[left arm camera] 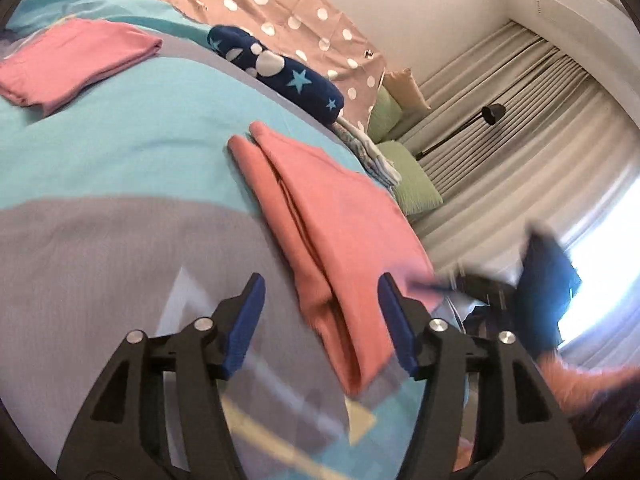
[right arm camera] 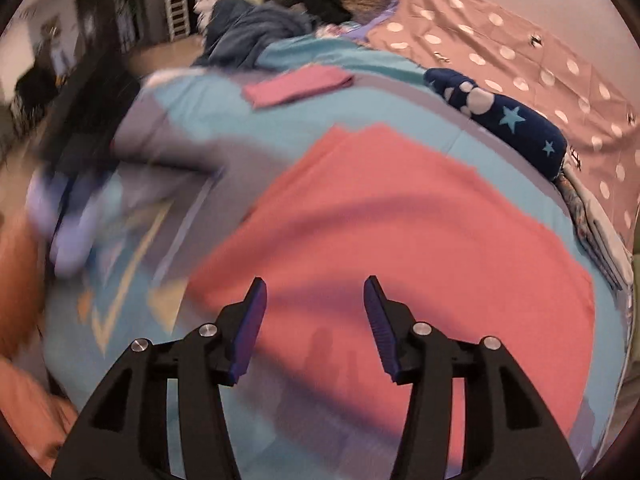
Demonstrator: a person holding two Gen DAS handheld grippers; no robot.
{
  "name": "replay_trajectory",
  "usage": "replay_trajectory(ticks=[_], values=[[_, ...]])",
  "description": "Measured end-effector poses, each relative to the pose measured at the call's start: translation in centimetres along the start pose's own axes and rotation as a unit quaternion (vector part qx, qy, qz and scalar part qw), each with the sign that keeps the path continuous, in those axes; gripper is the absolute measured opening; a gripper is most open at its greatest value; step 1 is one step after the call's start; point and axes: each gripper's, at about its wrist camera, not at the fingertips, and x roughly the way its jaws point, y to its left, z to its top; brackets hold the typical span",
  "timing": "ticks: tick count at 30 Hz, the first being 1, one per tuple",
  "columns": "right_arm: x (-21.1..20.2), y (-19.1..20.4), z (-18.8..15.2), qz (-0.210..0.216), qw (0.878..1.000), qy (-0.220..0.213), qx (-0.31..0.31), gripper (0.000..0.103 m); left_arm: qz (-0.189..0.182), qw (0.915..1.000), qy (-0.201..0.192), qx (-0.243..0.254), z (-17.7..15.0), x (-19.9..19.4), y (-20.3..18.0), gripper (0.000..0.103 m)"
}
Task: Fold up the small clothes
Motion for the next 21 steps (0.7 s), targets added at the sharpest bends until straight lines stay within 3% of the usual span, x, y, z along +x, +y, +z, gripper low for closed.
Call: replay_trajectory(ticks=[4, 8, 12, 15, 18, 21], values=[[0.5, 3.6, -1.7, -0.028, 0.998, -0.005, -0.05, 0.051, 0.038, 0.9983, 0.04, -0.021, 2.8, 4.1, 1.0, 0.066], [1.3, 5.1, -2.2, -0.07, 0.993, -0.018, -0.092, 0.053, 0.043, 0.9978, 0.045, -0.022, 5.2, 6.4, 1.0, 0.064], [2.9, 5.6, -1.3, -0.127, 0.986, -0.032, -0.103, 0.064, 0.039, 0.998, 0.037, -0.034, 6.9, 8.2, 1.8, 0.053], [4.0, 6.2, -0.9, -0.162, 0.98, -0.05, -0.108, 0.067, 0.034, 0.9978, 0.025, -0.051, 7.8, 9.4, 2.5, 0.036], [4.8, 6.1, -0.1, -0.173, 0.979, -0.055, -0.091, 0.067, 0.028, 0.9977, 0.017, -0.059, 8.0, 10.2, 3.2, 0.024], [4.9, 5.4, 0.2, -0.163, 0.982, -0.055, -0.075, 0.067, 0.011, 0.9979, 0.009, -0.064, 7.7, 9.6, 3.5, 0.024]])
